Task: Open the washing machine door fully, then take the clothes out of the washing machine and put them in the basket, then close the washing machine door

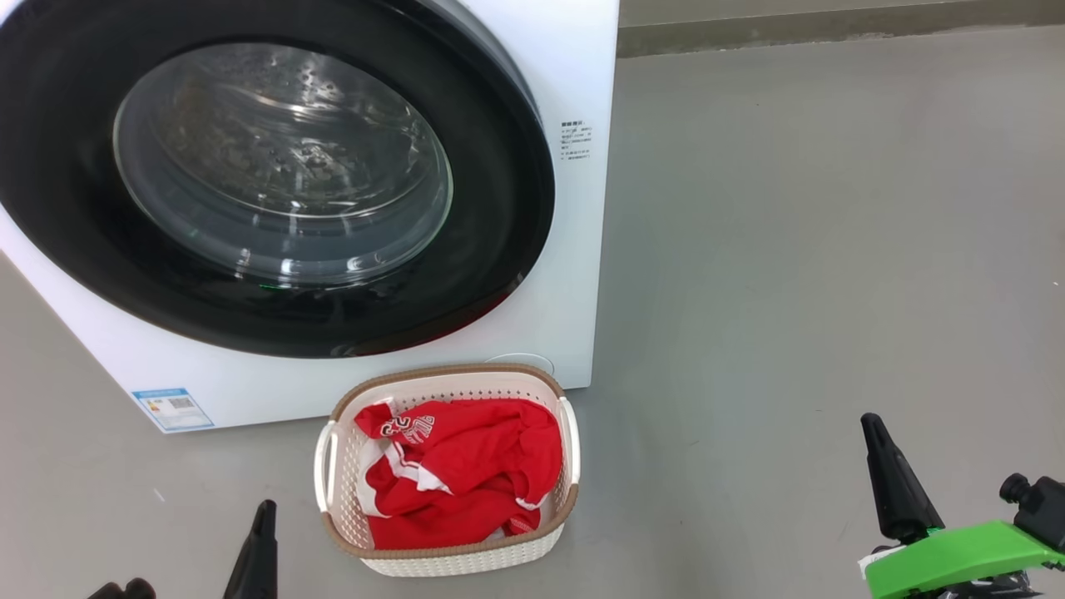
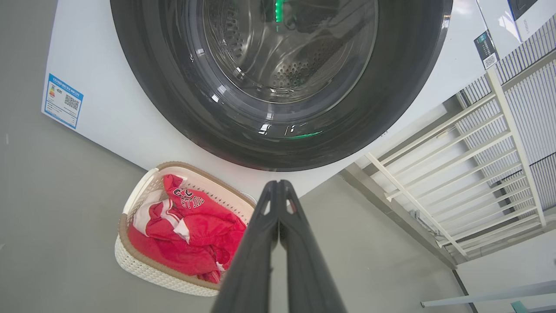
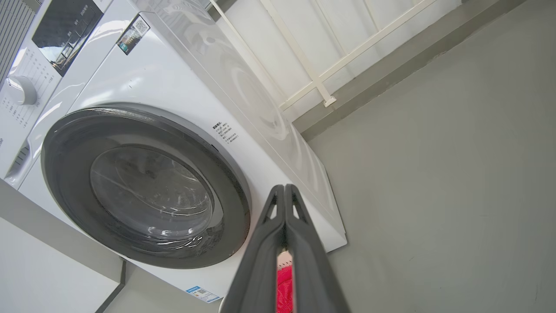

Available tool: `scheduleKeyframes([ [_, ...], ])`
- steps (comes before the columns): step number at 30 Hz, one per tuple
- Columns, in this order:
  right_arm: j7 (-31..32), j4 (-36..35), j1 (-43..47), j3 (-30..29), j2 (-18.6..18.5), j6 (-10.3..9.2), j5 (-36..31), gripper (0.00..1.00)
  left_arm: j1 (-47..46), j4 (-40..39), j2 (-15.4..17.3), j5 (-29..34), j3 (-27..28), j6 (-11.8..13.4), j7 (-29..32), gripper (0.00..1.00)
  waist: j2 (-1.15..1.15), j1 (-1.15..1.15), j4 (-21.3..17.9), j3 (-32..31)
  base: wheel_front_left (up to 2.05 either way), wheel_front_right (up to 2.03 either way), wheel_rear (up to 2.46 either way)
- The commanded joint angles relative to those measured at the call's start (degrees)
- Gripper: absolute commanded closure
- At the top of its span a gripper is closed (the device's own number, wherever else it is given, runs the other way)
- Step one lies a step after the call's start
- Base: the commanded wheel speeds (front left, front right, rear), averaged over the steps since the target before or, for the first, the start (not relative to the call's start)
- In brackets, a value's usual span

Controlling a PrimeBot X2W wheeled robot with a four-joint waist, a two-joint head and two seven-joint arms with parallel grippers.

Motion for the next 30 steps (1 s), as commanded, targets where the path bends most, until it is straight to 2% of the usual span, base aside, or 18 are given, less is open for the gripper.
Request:
scheduleKeyframes([
  [1,0.3,-1.2,-3.1,0.3,-1.0,-0.09,2.1,1.0,-2.5,-1.1,0.6,-1.6,1.3,-0.6,0.4,1.0,0.0,-0.01,0.0,0.0,0.0,0.0,0.0],
  [30,4.9,1.3,-5.5,-0.7,-1.1,-0.14,21.1,1.0,-4.8,0.1,0.8,-19.3,2.5,-1.2,5.0,1.0,0.0,-0.01,0.9,0.1,0.0,0.0,0.0],
])
